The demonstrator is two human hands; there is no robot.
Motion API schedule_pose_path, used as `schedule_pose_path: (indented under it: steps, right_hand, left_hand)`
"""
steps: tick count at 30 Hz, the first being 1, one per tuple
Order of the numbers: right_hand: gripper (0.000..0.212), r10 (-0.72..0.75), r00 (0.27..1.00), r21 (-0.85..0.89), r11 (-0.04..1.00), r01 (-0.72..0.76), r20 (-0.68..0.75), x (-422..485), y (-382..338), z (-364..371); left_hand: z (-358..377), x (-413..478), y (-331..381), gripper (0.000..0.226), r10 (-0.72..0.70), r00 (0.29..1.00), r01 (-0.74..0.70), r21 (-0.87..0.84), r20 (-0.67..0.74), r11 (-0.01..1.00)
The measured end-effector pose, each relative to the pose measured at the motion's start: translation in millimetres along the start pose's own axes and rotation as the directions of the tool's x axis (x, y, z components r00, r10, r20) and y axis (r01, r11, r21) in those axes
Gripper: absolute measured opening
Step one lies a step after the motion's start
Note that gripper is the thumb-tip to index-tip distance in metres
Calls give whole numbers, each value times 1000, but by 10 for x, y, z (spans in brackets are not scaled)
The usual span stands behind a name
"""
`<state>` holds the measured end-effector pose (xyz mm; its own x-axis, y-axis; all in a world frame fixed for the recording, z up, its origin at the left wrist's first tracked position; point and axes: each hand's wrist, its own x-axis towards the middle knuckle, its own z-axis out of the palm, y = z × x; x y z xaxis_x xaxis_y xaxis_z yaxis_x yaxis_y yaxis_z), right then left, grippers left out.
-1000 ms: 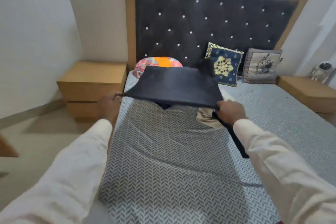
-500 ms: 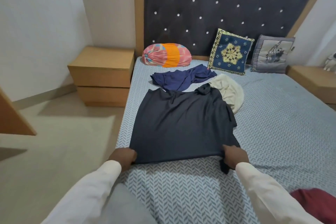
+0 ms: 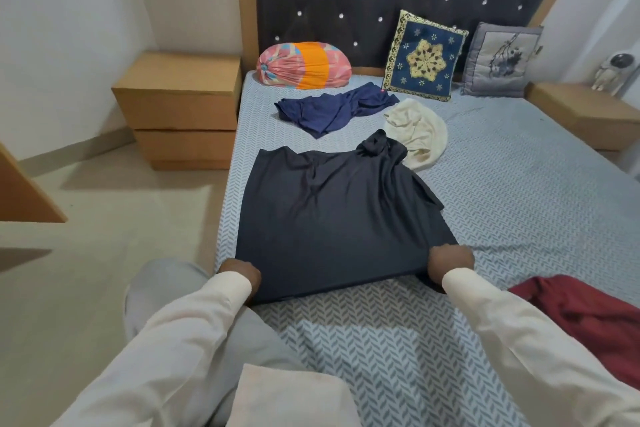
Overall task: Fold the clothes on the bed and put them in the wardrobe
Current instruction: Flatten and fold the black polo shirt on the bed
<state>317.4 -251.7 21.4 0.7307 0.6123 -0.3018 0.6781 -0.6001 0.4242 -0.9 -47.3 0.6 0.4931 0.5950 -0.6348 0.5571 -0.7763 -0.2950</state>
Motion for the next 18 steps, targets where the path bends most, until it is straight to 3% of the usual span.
schedule_pose_path:
  steps: [4, 6, 8, 10, 12, 14, 16, 18]
  right_hand:
    - [31, -45, 996, 8, 999, 45, 74, -211, -87, 77]
    - [25, -102, 967, 39, 995, 95, 233, -288, -112, 109]
    - [16, -156, 896, 221, 973, 67, 416, -278, -67, 146]
    - [24, -195, 861, 492, 868, -72, 470, -226, 35, 254]
    - [16, -85, 921, 709, 666, -232, 381, -166, 179, 422]
    - [23, 213, 939, 800, 493, -343, 271, -73, 278, 682]
    - [45, 342, 904, 798, 452, -398, 257, -48, 249, 855]
    - [62, 364, 879, 830, 349, -435, 307, 43, 154, 948]
  left_hand:
    - [45, -50, -12, 42, -14, 997, 19, -56, 81, 998]
    - [17, -68, 9, 43, 10, 991, 5, -108, 136, 994]
    - [-39, -38, 60, 45, 71, 979, -40, -164, 191, 986]
    - [-70, 8, 96, 35, 150, 965, -96, -242, 215, 965]
    - [-75, 143, 137, 20, 192, 973, -102, -502, 131, 859]
    - [-186, 266, 212, 15, 171, 983, -171, -634, -62, 754]
    - [-298, 377, 343, 36, 162, 955, -276, -549, -247, 789]
    - [-368, 433, 567, 58, 207, 916, -355, -456, -344, 816]
